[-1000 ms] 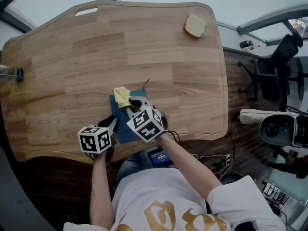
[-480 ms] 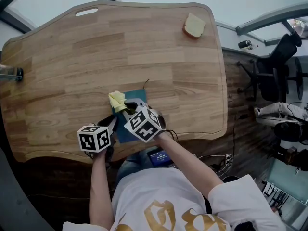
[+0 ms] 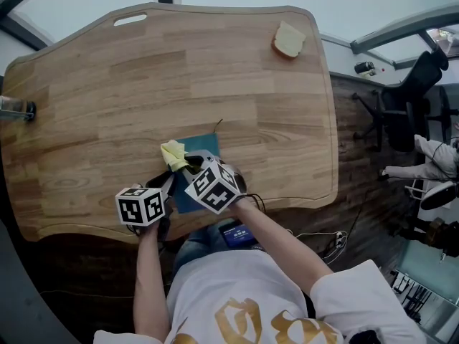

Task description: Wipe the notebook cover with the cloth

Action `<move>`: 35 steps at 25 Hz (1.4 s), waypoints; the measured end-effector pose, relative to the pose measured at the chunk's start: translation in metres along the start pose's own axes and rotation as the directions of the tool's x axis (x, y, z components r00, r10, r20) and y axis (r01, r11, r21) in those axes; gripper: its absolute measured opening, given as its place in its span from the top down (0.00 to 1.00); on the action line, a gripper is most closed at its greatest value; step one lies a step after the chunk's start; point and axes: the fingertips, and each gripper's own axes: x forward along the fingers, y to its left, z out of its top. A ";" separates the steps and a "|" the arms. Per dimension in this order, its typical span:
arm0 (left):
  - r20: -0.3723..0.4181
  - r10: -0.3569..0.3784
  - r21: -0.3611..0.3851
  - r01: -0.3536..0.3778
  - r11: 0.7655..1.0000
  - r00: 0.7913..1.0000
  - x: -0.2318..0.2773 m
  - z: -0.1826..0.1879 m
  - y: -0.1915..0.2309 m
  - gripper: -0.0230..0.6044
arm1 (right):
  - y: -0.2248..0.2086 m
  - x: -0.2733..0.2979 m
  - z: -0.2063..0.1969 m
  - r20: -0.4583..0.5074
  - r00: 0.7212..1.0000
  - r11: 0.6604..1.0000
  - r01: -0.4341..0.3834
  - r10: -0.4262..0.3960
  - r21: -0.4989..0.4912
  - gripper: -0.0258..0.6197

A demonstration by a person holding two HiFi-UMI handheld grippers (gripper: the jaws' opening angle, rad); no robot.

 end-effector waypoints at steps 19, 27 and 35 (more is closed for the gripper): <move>0.043 -0.012 -0.056 0.014 0.998 0.999 0.000 -0.001 0.002 0.87 | 0.019 -0.009 -0.018 -0.007 0.999 0.999 -0.045 0.045 0.006 0.90; 0.056 -0.011 -0.062 0.014 0.998 0.998 -0.001 0.000 0.002 0.88 | 0.031 -0.013 -0.028 -0.017 0.998 0.998 -0.060 0.061 0.023 0.90; 0.074 -0.008 -0.074 0.013 0.997 0.997 0.000 -0.001 0.002 0.88 | 0.039 -0.015 -0.035 -0.027 0.998 0.997 -0.062 0.063 0.041 0.90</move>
